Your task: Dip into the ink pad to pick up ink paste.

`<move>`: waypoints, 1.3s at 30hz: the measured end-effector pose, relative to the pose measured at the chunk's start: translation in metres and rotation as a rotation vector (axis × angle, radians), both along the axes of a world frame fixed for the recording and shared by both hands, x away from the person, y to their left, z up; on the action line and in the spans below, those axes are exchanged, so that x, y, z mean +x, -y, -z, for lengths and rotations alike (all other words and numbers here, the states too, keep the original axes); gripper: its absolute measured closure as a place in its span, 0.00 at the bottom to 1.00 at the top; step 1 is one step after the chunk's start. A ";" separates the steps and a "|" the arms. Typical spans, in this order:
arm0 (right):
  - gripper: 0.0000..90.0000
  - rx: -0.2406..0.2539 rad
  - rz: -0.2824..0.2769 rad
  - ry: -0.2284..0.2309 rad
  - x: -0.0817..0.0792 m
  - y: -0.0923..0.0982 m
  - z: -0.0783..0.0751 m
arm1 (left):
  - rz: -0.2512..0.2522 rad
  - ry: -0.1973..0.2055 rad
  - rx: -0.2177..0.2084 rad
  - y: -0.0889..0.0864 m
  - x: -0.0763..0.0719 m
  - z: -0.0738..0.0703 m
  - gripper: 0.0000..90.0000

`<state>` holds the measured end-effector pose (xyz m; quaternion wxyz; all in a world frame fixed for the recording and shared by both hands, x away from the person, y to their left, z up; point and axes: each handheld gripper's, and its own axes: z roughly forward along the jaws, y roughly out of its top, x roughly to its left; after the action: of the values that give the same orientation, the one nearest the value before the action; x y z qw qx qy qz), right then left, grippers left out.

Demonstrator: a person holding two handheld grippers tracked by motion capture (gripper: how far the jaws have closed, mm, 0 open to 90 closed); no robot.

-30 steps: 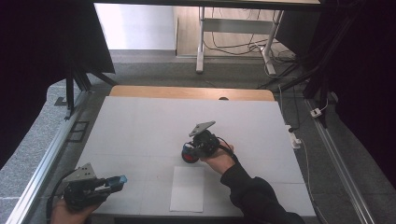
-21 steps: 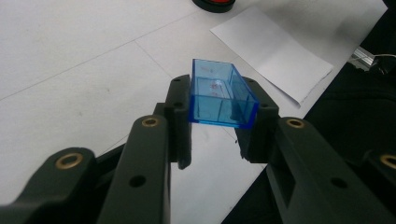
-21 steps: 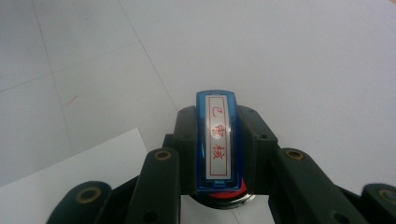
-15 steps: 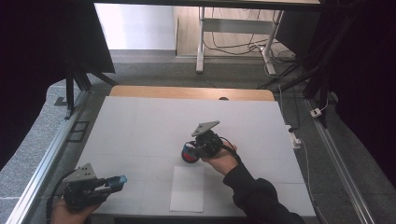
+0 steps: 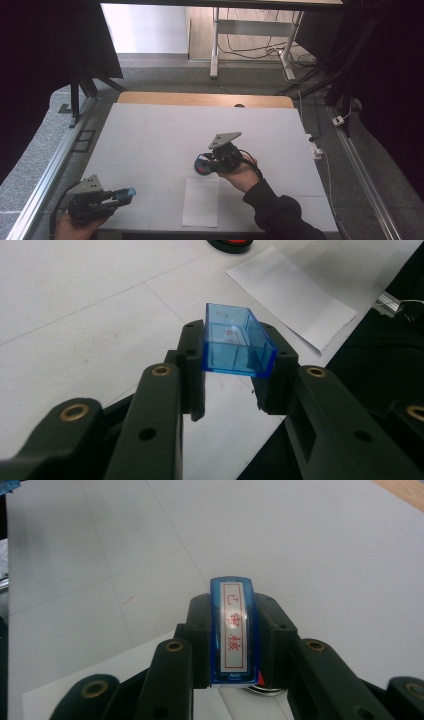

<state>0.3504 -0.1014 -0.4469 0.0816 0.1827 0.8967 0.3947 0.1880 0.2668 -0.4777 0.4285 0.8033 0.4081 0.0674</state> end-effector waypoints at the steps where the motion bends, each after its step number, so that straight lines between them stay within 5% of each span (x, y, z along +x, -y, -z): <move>1: 0.80 0.004 0.000 0.000 -0.002 0.000 -0.001 | 0.000 0.000 0.001 0.000 0.000 0.000 0.76; 24: 0.80 0.083 -0.058 -0.015 -0.042 0.015 -0.012 | 0.011 0.017 0.014 0.002 -0.001 -0.001 0.76; 39: 0.80 0.066 -0.085 -0.027 -0.062 0.018 -0.007 | 0.014 0.014 0.009 0.001 -0.001 -0.001 0.76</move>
<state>0.2887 -0.1190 -0.4402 0.0465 0.1526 0.8912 0.4245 0.1867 0.2654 -0.4771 0.4282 0.8076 0.3991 0.0721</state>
